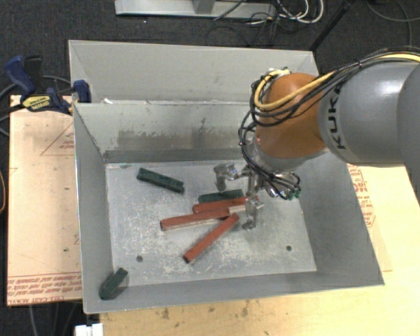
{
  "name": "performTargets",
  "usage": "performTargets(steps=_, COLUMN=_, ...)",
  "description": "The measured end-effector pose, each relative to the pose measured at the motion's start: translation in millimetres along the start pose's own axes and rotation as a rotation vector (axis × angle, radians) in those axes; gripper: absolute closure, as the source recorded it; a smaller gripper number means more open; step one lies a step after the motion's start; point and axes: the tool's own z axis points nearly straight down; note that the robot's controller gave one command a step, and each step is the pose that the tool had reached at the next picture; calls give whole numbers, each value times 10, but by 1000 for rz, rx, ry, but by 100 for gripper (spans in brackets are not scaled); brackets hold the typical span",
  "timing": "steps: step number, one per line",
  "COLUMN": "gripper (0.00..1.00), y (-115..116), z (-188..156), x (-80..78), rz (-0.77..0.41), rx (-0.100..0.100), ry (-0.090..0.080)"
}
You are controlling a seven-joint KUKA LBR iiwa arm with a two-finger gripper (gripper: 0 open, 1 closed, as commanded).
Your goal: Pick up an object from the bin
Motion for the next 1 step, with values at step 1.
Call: performTargets(steps=1, gripper=0, y=-124, z=319, x=-79, rz=-104, rx=-1, ry=-1)
